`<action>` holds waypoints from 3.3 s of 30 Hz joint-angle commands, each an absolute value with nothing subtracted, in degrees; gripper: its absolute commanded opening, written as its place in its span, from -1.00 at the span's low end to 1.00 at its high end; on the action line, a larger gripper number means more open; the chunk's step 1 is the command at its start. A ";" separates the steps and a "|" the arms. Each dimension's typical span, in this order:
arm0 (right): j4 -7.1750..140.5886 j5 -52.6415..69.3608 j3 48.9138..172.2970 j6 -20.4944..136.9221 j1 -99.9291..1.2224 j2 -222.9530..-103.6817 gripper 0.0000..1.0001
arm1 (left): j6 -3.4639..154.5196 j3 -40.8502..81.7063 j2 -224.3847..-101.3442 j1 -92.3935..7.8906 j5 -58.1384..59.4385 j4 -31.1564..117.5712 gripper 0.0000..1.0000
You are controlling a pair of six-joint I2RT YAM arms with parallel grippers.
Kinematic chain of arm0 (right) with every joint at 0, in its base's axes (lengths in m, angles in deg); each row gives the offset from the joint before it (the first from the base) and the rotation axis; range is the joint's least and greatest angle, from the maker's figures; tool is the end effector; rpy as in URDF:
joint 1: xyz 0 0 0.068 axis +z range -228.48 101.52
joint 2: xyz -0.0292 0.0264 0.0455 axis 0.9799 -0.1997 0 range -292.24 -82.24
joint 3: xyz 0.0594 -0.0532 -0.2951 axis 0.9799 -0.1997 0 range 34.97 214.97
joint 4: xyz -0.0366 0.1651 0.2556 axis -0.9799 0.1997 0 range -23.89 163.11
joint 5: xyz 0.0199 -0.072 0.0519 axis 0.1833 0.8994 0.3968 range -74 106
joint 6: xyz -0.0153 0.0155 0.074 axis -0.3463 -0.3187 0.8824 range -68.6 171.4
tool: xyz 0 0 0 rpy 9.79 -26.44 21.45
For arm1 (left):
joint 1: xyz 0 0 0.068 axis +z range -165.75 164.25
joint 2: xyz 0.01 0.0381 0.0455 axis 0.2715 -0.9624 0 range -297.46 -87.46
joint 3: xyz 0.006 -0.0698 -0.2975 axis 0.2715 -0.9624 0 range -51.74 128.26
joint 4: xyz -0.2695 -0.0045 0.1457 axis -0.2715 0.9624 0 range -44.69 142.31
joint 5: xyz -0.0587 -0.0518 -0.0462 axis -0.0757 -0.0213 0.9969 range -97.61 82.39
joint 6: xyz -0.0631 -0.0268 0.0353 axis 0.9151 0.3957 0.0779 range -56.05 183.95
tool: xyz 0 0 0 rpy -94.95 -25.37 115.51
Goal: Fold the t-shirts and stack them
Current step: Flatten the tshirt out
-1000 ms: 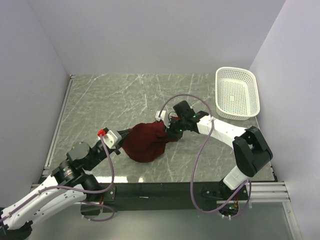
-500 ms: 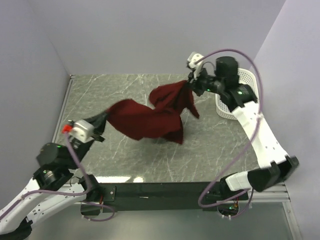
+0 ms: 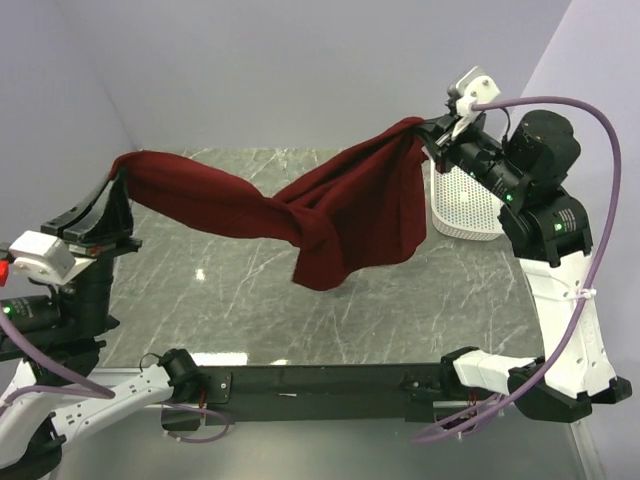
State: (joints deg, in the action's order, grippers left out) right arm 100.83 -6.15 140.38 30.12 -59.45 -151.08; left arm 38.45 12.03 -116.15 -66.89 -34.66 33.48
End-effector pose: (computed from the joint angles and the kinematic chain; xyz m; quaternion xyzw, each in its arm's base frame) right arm 0.2251 0.1038 0.6181 -0.3647 0.5933 0.1198 0.7075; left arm 0.0572 -0.0233 0.5703 0.0507 0.4150 -0.1169 0.9009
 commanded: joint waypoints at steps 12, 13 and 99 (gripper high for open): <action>97.05 2.91 134.74 38.66 -74.43 -150.27 -1.00 | 24.57 -3.48 -102.06 -68.22 -47.51 30.98 -0.99; 96.70 1.86 132.99 38.57 -74.79 -149.83 -1.00 | 25.36 -4.79 -100.66 -68.66 -49.17 31.42 -0.99; 94.06 -29.44 85.60 29.95 -67.40 -149.03 0.57 | 133.79 10.03 -177.67 -70.32 -22.98 77.37 0.63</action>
State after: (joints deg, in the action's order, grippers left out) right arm 96.20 -28.49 85.08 29.09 -66.71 -149.22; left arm 122.49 3.61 -171.84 -67.50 -13.28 68.08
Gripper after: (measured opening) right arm 0.786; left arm 0.826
